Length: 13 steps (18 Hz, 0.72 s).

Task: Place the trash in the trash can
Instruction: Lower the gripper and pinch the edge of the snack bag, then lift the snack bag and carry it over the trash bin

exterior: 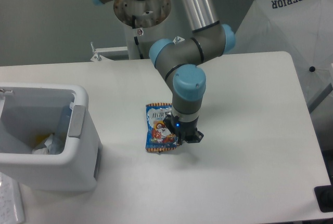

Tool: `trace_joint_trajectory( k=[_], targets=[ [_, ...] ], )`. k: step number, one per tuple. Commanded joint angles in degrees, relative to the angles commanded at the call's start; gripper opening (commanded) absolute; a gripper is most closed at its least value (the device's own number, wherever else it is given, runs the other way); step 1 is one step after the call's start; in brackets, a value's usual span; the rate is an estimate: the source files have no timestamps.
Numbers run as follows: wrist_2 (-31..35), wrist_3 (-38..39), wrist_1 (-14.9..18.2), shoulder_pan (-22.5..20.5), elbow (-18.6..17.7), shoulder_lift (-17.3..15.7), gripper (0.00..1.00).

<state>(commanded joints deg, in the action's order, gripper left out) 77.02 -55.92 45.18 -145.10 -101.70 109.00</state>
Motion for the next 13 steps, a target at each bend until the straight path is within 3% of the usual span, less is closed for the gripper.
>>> trace_joint_trajectory(
  k=[3,6,13],
  targets=[
    [-7.4,6.1,-0.3,-1.9,3.2,-1.2,0.0],
    [-8.0,13.9,-0.5,-1.9,8.7,-1.5,0.0],
    [-8.2,29.4,-0.8,-2.0,15.6,-3.9,0.0]
  ],
)
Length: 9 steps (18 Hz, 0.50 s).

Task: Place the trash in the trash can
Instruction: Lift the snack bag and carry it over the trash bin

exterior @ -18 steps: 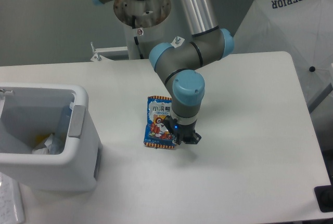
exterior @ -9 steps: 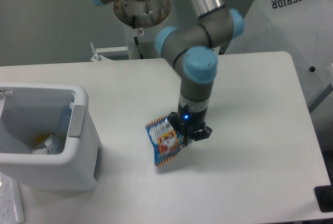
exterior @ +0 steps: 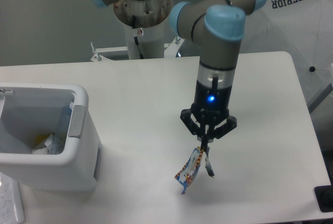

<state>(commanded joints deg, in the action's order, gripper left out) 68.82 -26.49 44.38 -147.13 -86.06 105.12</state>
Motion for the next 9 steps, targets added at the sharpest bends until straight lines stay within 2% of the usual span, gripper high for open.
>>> trace_joint_trajectory(
  k=[4,7,9],
  targets=[
    [-1.2,9.9,-0.1,0.4,3.6,-1.2,0.0],
    [-1.2,19.3,-1.4,0.6,4.0,-3.2,0.0],
    [-1.2,22.9,-2.5,1.0,4.1,-5.1,0.0]
  ],
)
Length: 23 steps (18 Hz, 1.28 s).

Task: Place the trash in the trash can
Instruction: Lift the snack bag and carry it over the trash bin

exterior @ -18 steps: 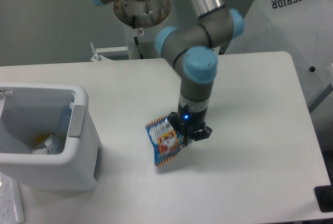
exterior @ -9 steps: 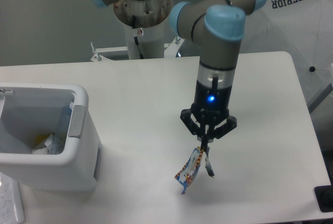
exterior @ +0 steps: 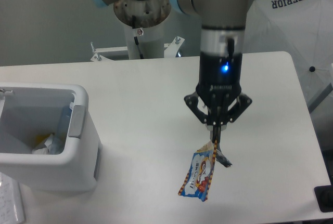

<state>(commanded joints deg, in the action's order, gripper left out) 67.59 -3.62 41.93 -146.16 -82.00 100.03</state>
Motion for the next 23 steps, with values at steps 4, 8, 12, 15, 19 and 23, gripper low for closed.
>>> trace_joint_trajectory(
  k=[4,8,12,15,19,23],
  targets=[
    [-0.1,0.7,-0.7,3.2,0.9,-2.6,0.0],
    [-3.2,0.7,-0.6,8.2,0.3,-4.9,0.0],
    [-3.6,0.1,-0.6,12.6,-1.6,-7.9,0.0],
    [-3.6,-1.6,-0.7,15.7,-3.2,-9.1,0.0],
    [-3.4,-8.6,-0.5,20.1,-7.0,-11.5,0.0],
    [-3.6,-14.2,-0.5,23.2,-13.1,-14.3,0.0]
  ],
)
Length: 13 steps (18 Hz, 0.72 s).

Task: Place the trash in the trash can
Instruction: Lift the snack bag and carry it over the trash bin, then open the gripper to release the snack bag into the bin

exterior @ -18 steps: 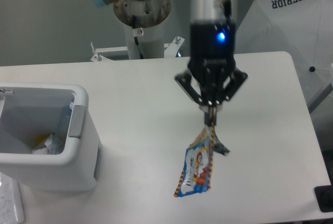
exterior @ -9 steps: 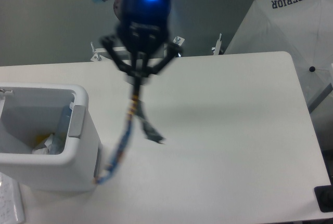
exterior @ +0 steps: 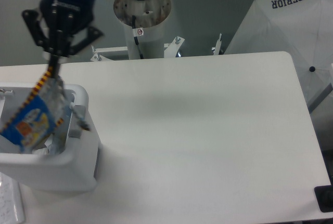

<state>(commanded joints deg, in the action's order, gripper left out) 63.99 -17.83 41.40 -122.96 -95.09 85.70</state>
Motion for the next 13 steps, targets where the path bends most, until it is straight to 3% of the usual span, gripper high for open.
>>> trace_joint_trajectory(
  k=[5,8,11,12,13],
  targets=[
    [0.0,-0.1,0.0,2.6,-1.9,0.3,0.0],
    [0.0,-0.3,-0.2,3.6,-2.0,1.6,0.2],
    [0.1,-1.1,-0.3,3.7,-2.0,1.7,0.84],
    [0.1,-1.6,-0.1,3.7,-1.9,1.7,0.99],
    [0.2,-1.7,-0.1,3.7,-1.8,1.7,1.0]
  ],
)
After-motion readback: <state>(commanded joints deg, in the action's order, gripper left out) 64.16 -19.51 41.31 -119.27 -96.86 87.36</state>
